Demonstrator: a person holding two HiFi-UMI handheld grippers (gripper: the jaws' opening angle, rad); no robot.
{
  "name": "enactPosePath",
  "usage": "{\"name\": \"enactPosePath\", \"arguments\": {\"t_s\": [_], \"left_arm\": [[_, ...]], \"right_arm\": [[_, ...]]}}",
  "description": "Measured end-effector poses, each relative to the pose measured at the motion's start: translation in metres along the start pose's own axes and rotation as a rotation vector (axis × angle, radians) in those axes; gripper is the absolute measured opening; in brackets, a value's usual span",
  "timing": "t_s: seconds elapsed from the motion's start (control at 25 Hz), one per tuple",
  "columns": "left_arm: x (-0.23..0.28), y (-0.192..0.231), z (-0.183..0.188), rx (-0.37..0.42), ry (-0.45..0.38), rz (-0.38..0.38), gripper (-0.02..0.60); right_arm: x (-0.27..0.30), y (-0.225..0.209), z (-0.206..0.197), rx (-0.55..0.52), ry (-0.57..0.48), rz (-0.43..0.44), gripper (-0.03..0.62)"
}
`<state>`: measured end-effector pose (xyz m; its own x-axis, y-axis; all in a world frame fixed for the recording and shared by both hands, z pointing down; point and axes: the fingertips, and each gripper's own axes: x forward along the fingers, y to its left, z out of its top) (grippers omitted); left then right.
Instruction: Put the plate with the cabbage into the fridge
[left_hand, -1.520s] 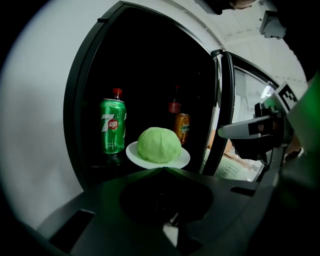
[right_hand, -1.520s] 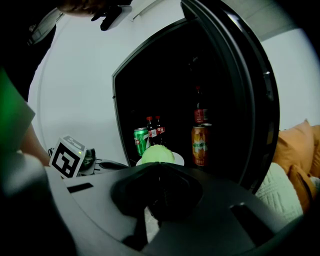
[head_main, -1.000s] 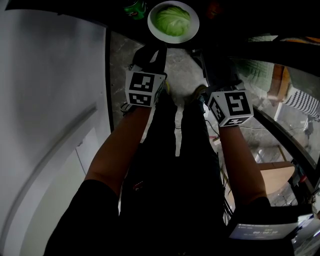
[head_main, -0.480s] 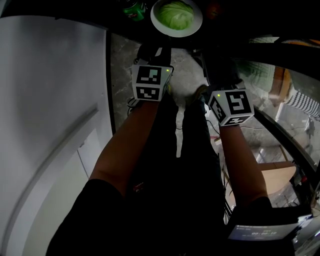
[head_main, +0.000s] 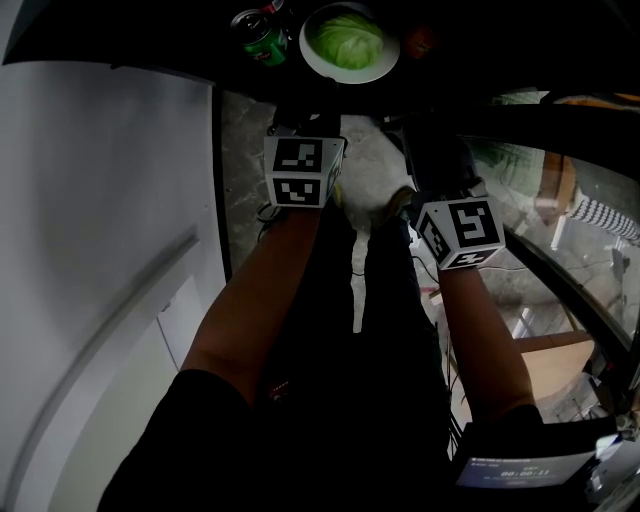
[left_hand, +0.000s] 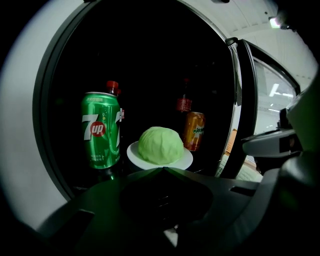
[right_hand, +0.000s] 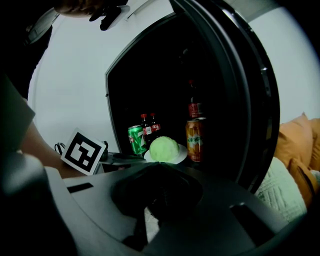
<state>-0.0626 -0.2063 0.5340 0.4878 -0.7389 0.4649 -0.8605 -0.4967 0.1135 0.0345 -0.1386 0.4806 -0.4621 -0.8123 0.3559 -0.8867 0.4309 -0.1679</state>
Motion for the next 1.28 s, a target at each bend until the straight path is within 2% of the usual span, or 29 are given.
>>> {"name": "enactPosePath", "arguments": {"t_s": [0.6, 1.0, 1.28], "left_arm": [[0.002, 0.010, 0.011, -0.007, -0.017, 0.004, 0.005], [-0.049, -0.004, 0.046, 0.068, -0.053, -0.042, 0.005], [-0.088, -0.006, 0.097, 0.111, -0.149, -0.027, 0.005]], "right_arm": [[-0.006, -0.003, 0.010, -0.016, -0.027, -0.021, 0.006], [-0.020, 0.011, 0.053, -0.026, -0.083, -0.060, 0.006], [-0.028, 0.020, 0.075, -0.031, -0.093, -0.077, 0.006]]}}
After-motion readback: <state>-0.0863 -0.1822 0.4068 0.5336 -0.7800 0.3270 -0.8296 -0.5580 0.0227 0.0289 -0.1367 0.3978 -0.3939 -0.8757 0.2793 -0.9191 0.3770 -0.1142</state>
